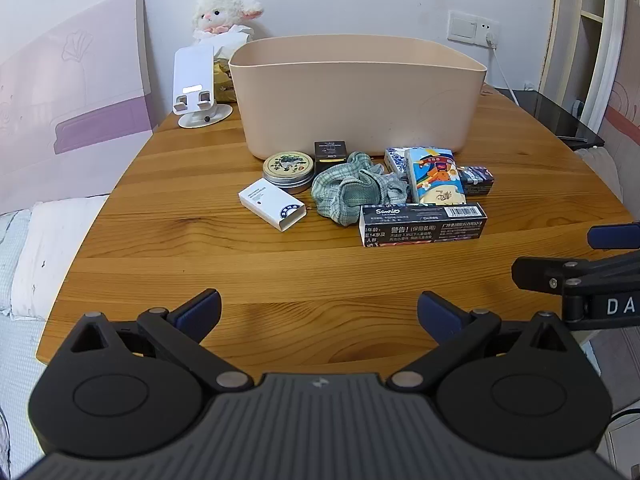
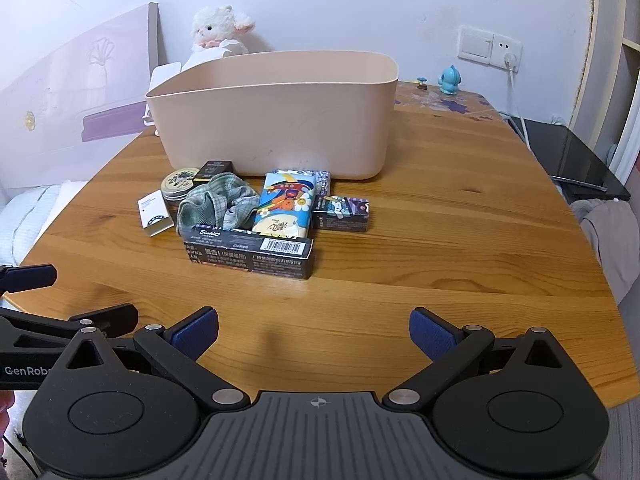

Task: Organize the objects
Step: 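Move both tools toward the pile of items in front of the bin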

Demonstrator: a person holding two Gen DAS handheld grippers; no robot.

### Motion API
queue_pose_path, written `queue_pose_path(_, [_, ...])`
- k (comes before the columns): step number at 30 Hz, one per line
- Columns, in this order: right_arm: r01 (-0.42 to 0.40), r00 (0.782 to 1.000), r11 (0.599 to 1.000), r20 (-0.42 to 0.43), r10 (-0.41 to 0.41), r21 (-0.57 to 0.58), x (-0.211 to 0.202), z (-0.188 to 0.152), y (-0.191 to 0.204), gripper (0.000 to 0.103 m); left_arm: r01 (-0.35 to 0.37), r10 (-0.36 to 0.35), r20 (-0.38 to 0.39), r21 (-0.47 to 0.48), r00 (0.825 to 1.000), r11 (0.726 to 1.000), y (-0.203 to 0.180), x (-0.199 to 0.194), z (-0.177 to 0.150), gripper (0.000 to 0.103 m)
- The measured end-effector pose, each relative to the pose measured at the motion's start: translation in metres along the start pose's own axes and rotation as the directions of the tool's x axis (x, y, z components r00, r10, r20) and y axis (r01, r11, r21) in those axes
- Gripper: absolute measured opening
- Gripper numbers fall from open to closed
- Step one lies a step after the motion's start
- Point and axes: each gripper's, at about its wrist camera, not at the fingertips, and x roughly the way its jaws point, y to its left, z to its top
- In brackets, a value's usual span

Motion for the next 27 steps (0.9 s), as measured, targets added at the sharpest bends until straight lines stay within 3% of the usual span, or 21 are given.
queue_pose_path(27, [0.013,1.000,1.000,0.005,-0.013,-0.009,0.0022,0.0022,0.0000,0.103,0.002,-0.002,0.002,0.001,1.000,1.000,0.0015,0.0005,0.0010,0.103])
